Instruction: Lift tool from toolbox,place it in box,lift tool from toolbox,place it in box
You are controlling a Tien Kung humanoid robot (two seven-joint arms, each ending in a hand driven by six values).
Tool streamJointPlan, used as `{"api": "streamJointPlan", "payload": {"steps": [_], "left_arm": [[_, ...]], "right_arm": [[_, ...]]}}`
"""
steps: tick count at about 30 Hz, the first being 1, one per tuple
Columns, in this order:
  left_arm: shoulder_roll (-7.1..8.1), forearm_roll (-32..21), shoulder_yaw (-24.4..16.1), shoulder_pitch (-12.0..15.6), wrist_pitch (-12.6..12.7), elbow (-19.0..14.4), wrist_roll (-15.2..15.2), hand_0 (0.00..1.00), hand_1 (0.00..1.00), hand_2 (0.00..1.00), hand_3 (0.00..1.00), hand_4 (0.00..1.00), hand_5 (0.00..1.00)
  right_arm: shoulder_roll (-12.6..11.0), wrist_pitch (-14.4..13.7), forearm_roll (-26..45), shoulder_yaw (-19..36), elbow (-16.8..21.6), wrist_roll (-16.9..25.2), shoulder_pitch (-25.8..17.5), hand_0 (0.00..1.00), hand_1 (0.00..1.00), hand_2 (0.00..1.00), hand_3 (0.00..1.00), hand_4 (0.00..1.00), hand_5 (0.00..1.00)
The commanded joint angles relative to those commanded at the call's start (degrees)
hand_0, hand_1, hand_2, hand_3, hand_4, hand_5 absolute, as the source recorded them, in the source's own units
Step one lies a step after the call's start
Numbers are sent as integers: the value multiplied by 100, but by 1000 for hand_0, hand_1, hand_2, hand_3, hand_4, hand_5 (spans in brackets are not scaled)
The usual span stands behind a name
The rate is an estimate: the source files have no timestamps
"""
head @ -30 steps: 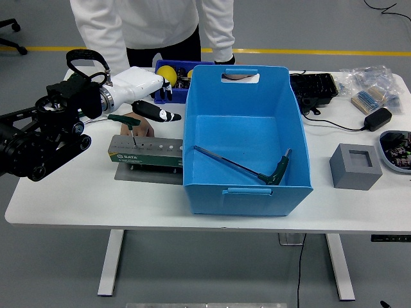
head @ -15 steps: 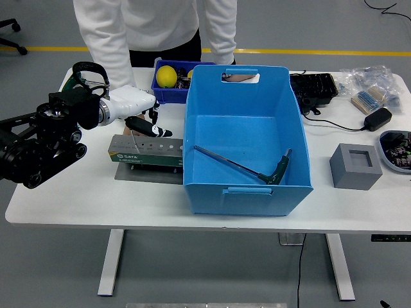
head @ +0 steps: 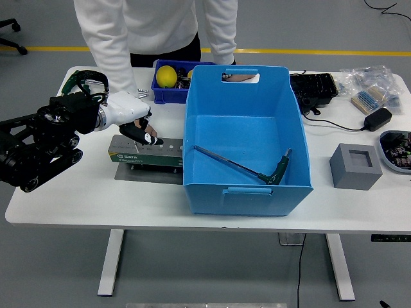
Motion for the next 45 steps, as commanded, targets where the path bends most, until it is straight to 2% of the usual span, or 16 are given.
{"api": "streamJointPlan", "payload": {"steps": [8,19,20,25,26,31,32,37,38,43,44,45], "left_arm": [[13,118,83,9,-35,78,36,650,577,502,350,888,962],[17,311,181,-6,6,247,20,649,564,491,343,888,966],[18,323,182,-10,16,251,8,649,515,447,294,888,971],[18,365,182,-25,36,249,-31,649,515,447,294,888,971],[17,370,187,-28,35,249,-34,634,435,370,236,889,985],[21,383,229,-30,35,252,-63,634,435,370,236,889,985],[22,384,235,-29,35,253,-68,613,345,295,184,889,989],[24,384,244,-25,54,270,-96,613,345,295,184,889,989],[25,382,246,-26,57,273,-101,583,274,233,159,889,992],[28,364,250,-24,94,296,-133,583,274,233,159,889,992],[29,356,254,-23,110,300,-147,546,228,193,136,888,995],[30,350,259,-22,128,301,-164,546,228,193,136,888,995]], "right_arm": [[7,-1,-21,16,2,-7,-13,715,699,758,677,925,803],[9,-2,-3,10,3,-3,-14,716,699,758,675,925,803],[8,-3,6,5,3,-1,-11,715,699,759,674,925,804],[2,0,28,-11,3,5,3,715,699,759,674,925,804],[2,0,31,-12,3,5,5,716,699,759,675,925,806],[0,3,59,-31,1,12,8,716,699,759,675,925,806],[0,3,64,-34,1,14,9,715,700,759,676,925,806],[0,4,54,-28,-1,11,11,715,700,759,676,925,806],[0,3,56,-29,-1,11,11,716,700,759,678,926,807],[1,3,60,-31,-2,11,11,716,700,759,678,926,807],[1,2,58,-31,-2,11,12,716,700,759,677,926,806],[1,2,58,-32,-3,12,12,716,700,759,677,926,806]]}}
